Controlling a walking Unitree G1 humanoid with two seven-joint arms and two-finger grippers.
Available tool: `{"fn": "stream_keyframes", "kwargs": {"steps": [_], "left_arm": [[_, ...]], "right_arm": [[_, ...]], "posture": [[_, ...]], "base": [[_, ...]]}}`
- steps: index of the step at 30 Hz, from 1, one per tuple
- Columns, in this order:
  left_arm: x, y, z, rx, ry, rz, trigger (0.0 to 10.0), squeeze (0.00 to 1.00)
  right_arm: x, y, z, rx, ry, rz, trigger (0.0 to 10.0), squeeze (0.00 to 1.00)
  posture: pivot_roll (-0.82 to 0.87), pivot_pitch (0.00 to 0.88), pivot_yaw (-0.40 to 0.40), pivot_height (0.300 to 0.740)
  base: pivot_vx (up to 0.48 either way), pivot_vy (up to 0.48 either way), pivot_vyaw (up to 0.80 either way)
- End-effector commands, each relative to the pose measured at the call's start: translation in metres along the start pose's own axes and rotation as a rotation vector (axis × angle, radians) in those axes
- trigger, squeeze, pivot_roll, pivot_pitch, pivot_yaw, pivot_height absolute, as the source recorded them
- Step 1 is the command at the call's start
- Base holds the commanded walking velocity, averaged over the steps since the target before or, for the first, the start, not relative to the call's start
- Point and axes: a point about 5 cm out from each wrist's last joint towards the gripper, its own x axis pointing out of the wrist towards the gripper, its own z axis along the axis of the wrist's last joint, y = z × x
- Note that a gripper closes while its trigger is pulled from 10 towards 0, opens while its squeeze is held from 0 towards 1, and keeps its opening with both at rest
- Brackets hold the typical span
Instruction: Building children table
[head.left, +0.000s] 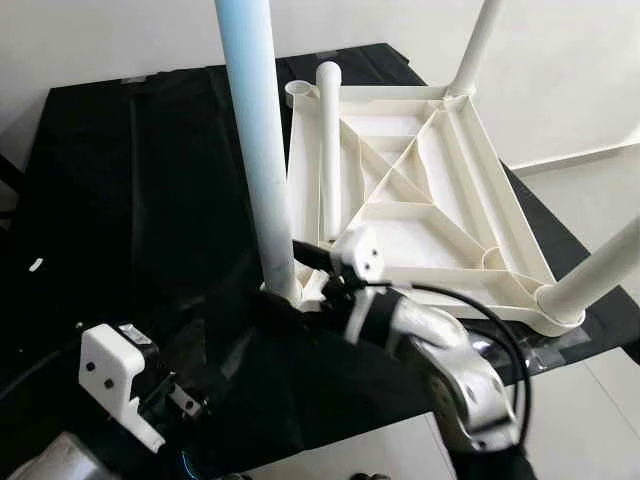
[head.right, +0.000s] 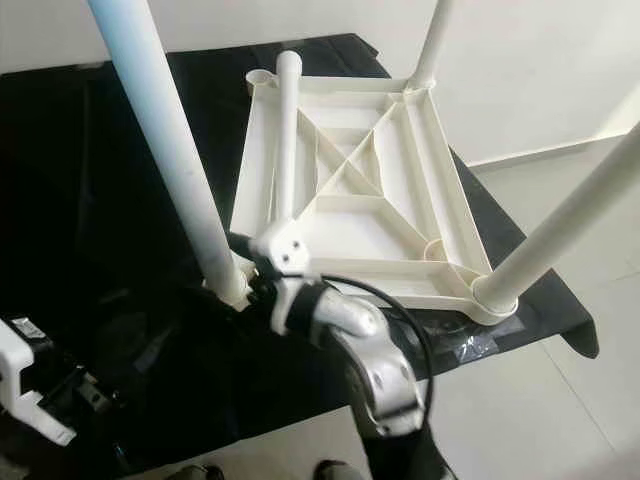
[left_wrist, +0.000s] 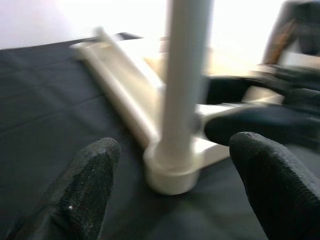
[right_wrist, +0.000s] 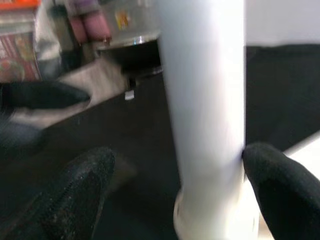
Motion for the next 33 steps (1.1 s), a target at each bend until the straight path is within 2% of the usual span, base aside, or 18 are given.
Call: {"fn": "stream_keyframes", "kwargs": {"steps": [1,8,10,11,12,13,14,15,19,23,26,33], "left_arm": [[-0.002,0.002,-0.006,0.004,0.027,0.036,10.0,0.00],[0.007,0.011,-0.017,-0.015,0.042,0.172,10.0,0.00],[0.010,0.008,-0.030,-0.066,0.100,0.223,10.0,0.00],[0.010,0.008,-0.030,-0.066,0.100,0.223,10.0,0.00],[0.010,0.006,-0.036,-0.076,0.118,0.246,10.0,0.00],[0.010,0.006,-0.036,-0.076,0.118,0.246,10.0,0.00],[0.011,0.005,-0.041,-0.070,0.132,0.272,10.0,0.00],[0.010,0.005,-0.047,-0.071,0.153,0.317,10.0,0.00],[0.007,0.009,-0.053,-0.065,0.182,0.397,10.0,0.00],[0.006,0.008,-0.053,-0.056,0.187,0.418,10.0,0.00],[0.007,0.000,-0.053,-0.079,0.184,0.414,10.0,0.00],[0.014,0.001,-0.055,-0.081,0.181,0.422,10.0,0.00]], "right_arm": [[0.001,0.007,-0.002,-0.016,0.013,0.031,10.0,1.00],[-0.015,0.001,-0.005,-0.028,0.038,-0.087,10.0,1.00],[-0.022,0.001,-0.008,-0.046,0.047,-0.107,10.0,1.00],[-0.022,0.001,-0.008,-0.046,0.047,-0.107,10.0,1.00],[-0.024,0.000,-0.009,-0.050,0.048,-0.127,10.0,0.83],[-0.024,0.000,-0.009,-0.050,0.048,-0.127,10.0,0.83],[-0.025,-0.002,-0.010,-0.051,0.049,-0.148,10.0,0.50],[-0.025,-0.004,-0.012,-0.043,0.043,-0.168,10.0,0.00],[-0.024,-0.007,-0.014,-0.015,0.025,-0.186,10.0,0.00],[-0.022,-0.010,-0.016,0.011,0.014,-0.181,10.0,0.00],[-0.018,-0.011,-0.018,0.024,0.016,-0.152,10.0,0.00],[-0.016,-0.011,-0.020,0.038,0.024,-0.124,10.0,0.00]], "posture": [[0.06,0.148,-0.007,0.740],[0.05,0.130,-0.005,0.740],[0.04,0.122,0.001,0.740],[0.04,0.122,0.001,0.740],[0.04,0.120,0.002,0.740],[0.04,0.120,0.002,0.740],[0.03,0.115,0.001,0.740],[0.03,0.111,0.006,0.740],[0.02,0.098,0.007,0.740],[0.02,0.086,0.008,0.740],[0.02,0.070,0.011,0.740],[0.01,0.065,0.011,0.740]], "base": [[0.000,0.000,0.00],[0.000,0.000,0.00],[0.000,0.000,0.00],[0.000,0.000,0.00],[0.000,0.000,0.00],[0.000,0.000,0.00],[0.000,0.000,0.00],[0.000,0.000,0.00],[0.000,0.000,0.00],[0.000,0.000,0.00],[0.000,-0.460,0.00],[0.000,-0.463,0.00]]}}
